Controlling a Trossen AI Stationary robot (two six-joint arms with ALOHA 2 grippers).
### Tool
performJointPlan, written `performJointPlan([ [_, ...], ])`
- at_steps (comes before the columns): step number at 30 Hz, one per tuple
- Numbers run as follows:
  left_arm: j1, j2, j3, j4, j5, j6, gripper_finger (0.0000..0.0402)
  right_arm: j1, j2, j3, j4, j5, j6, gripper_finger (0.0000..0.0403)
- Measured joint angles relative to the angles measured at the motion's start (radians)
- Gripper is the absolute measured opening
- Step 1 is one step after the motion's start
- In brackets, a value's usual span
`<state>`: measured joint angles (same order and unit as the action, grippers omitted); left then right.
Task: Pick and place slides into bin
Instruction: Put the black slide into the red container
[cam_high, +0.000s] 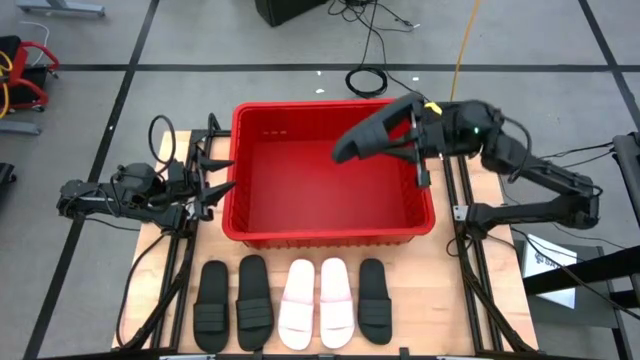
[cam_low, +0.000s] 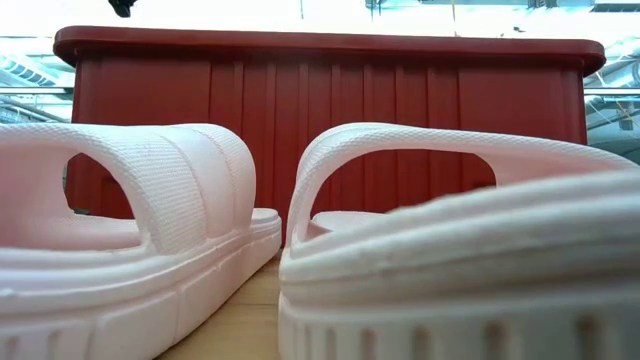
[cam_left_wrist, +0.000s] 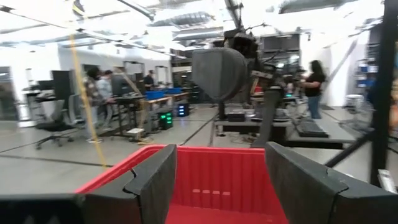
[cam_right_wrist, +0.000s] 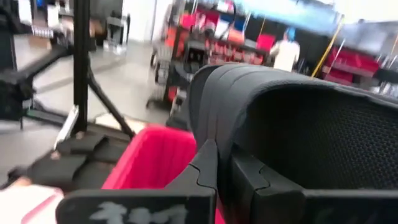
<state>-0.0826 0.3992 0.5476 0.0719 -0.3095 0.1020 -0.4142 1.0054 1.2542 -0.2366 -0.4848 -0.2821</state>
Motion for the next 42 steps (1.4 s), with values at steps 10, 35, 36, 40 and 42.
performJointPlan([
  [10, 0.000, 0.000, 0.000, -0.005, -0.051, -0.013, 0.0250, -0.128, 0.182, 0.281, -0.423, -0.058, -0.094, 0.0004],
  [35, 0.000, 0.000, 0.000, -0.028, -0.163, 0.057, 0.0250, -0.386, 0.559, 0.563, -1.116, -0.173, -0.337, 0.0004],
  [36, 0.000, 0.000, 0.000, -0.023, -0.164, 0.064, 0.0250, -0.393, 0.568, 0.563, -1.147, -0.175, -0.343, 0.0004],
  [40, 0.000, 0.000, 0.000, -0.023, -0.164, 0.088, 0.0250, -0.404, 0.620, 0.563, -1.266, -0.173, -0.409, 0.0004],
  [42, 0.000, 0.000, 0.000, -0.022, -0.164, 0.108, 0.0250, -0.404, 0.645, 0.563, -1.285, -0.184, -0.420, 0.0004],
])
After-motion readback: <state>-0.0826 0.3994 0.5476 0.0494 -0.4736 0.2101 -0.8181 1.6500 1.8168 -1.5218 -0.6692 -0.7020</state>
